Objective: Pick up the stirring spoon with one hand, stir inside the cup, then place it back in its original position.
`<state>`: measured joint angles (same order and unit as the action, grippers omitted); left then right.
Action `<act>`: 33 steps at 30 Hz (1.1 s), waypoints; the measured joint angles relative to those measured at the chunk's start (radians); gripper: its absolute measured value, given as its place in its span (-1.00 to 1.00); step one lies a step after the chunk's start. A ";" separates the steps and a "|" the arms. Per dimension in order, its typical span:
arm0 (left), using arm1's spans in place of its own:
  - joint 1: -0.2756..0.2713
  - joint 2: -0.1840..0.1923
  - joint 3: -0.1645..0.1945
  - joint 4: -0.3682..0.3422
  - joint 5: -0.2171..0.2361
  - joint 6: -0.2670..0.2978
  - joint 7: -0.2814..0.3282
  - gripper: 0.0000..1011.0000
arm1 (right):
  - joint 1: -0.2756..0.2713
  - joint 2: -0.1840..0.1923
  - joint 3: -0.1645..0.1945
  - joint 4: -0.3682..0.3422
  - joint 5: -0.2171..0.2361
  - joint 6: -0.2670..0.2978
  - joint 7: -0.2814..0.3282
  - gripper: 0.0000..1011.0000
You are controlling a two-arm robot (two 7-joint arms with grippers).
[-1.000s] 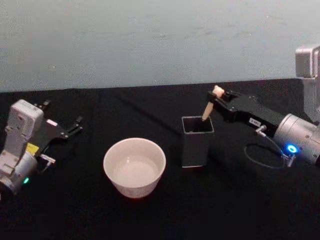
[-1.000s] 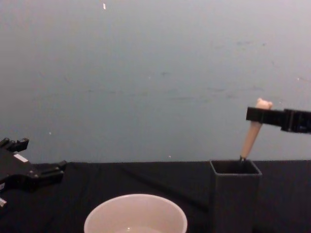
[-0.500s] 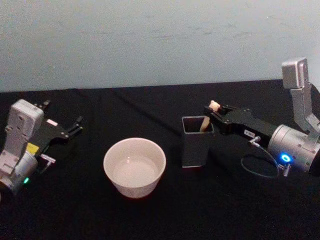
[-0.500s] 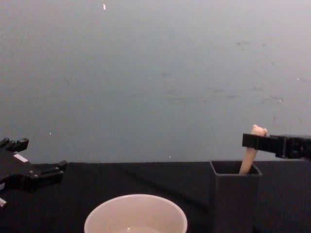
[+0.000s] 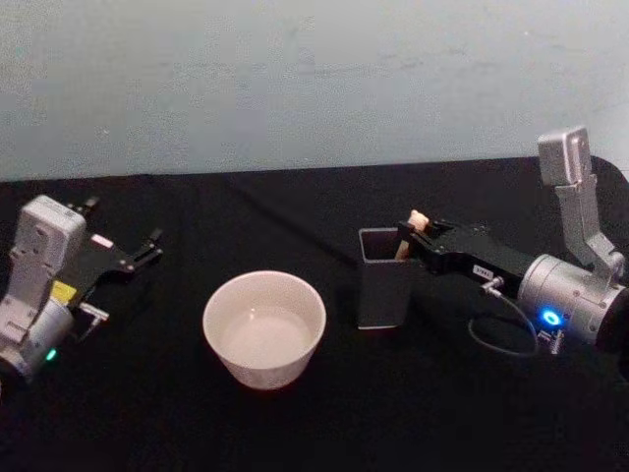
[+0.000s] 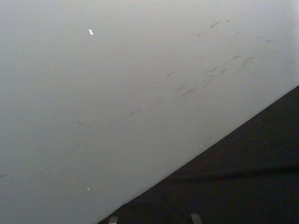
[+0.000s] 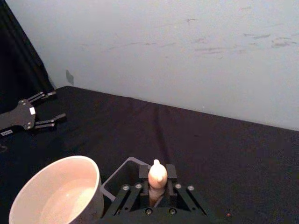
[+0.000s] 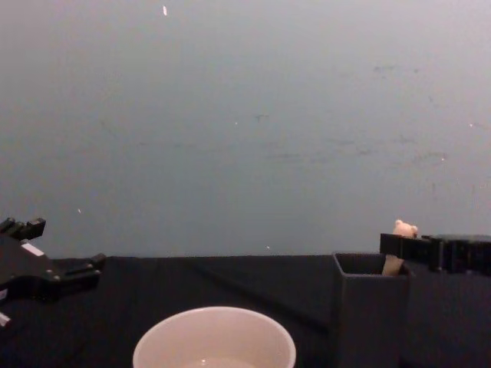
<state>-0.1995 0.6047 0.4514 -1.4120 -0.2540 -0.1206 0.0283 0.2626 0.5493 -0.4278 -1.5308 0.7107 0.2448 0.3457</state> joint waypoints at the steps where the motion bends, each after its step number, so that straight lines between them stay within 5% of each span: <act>1: 0.000 0.000 0.000 0.000 0.000 0.000 0.000 0.98 | 0.000 0.000 0.000 0.000 0.000 0.000 0.000 -0.57; 20: 0.000 0.000 0.000 0.000 0.000 0.000 0.000 0.98 | -0.001 0.002 0.001 -0.003 0.001 0.000 0.000 -0.49; 33: 0.000 0.000 0.000 0.000 0.000 0.000 0.000 0.98 | -0.001 0.003 0.001 -0.004 0.002 0.000 0.000 0.38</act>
<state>-0.1995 0.6046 0.4514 -1.4120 -0.2539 -0.1205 0.0283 0.2618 0.5523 -0.4271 -1.5345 0.7127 0.2443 0.3458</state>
